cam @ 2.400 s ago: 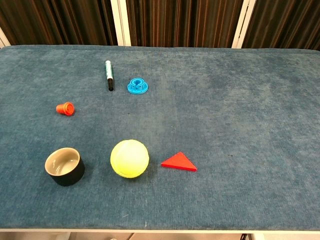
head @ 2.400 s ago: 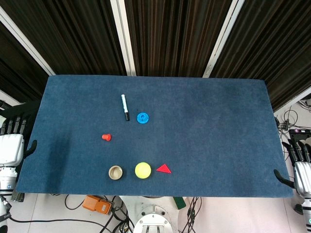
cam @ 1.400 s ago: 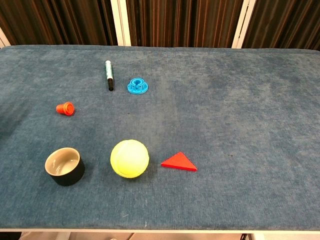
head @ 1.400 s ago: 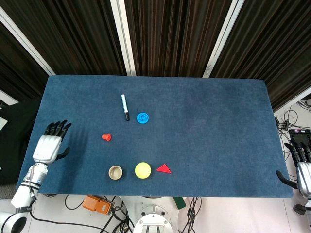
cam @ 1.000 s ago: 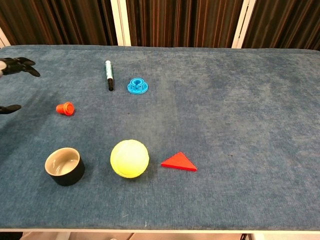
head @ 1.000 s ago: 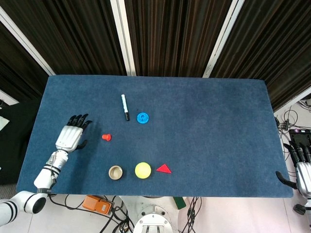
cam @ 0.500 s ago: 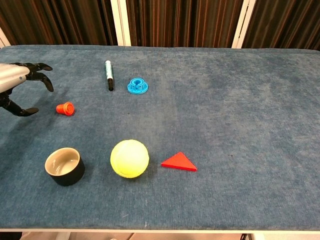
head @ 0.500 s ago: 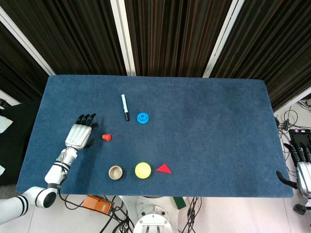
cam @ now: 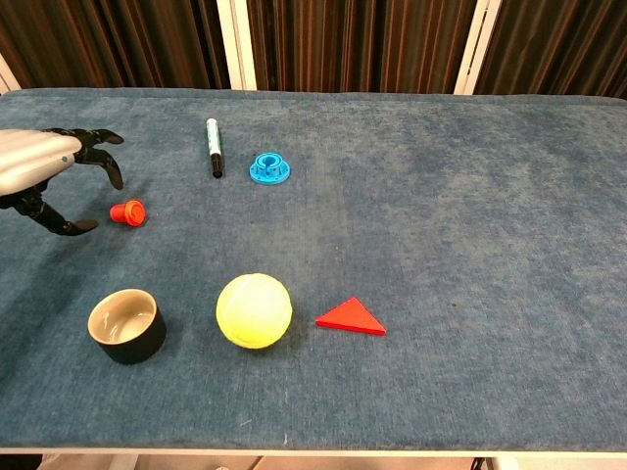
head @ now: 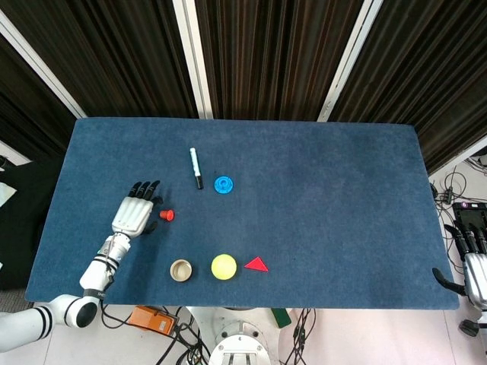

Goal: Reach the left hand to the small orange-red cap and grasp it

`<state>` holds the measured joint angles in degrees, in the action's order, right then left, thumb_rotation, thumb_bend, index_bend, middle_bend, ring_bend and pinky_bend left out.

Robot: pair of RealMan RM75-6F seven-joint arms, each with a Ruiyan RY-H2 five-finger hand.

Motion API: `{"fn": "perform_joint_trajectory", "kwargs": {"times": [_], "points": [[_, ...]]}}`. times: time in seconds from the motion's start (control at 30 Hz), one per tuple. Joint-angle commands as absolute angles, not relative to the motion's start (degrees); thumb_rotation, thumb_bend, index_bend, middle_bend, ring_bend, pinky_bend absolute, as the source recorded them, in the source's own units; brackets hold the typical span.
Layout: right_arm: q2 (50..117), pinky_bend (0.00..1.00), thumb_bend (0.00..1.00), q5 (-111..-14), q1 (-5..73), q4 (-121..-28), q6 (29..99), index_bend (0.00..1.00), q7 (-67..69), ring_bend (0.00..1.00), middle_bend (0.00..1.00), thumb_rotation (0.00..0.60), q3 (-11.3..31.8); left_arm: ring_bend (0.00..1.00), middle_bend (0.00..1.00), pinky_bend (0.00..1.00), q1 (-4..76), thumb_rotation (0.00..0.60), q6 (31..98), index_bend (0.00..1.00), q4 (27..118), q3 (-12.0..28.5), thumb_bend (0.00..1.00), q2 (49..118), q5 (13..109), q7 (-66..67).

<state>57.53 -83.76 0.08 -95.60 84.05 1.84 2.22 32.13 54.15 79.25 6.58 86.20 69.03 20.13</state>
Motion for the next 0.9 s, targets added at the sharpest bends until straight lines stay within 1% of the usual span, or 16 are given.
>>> {"fn": "perform_joint_trajectory", "kwargs": {"times": [0.03,0.27,0.9], "points": [[57.5,0.00,0.40,-83.7,0.1,-95.6,84.0,0.18,1.9,0.04,0.13,0.600,2.2,0.00,0.00,0.07,32.7,0.600,53.9,0.34,79.6,6.7,0.26,86.8,68.0,21.3],[57.5,0.00,0.40,-83.6,0.1,-95.6,83.9,0.18,1.9,0.04,0.13,0.600,2.2,0.00,0.00,0.07,34.0,0.600,53.4,0.36,79.5,6.8,0.27,87.7,66.4,22.9],[57.4,0.00,0.40,-83.4,0.1,-95.7,84.0,0.18,1.8,0.04,0.14,0.600,2.3,0.00,0.00,0.07,35.4,0.600,53.3,0.43,78.3,6.1,0.33,89.1,64.3,23.9]]}}
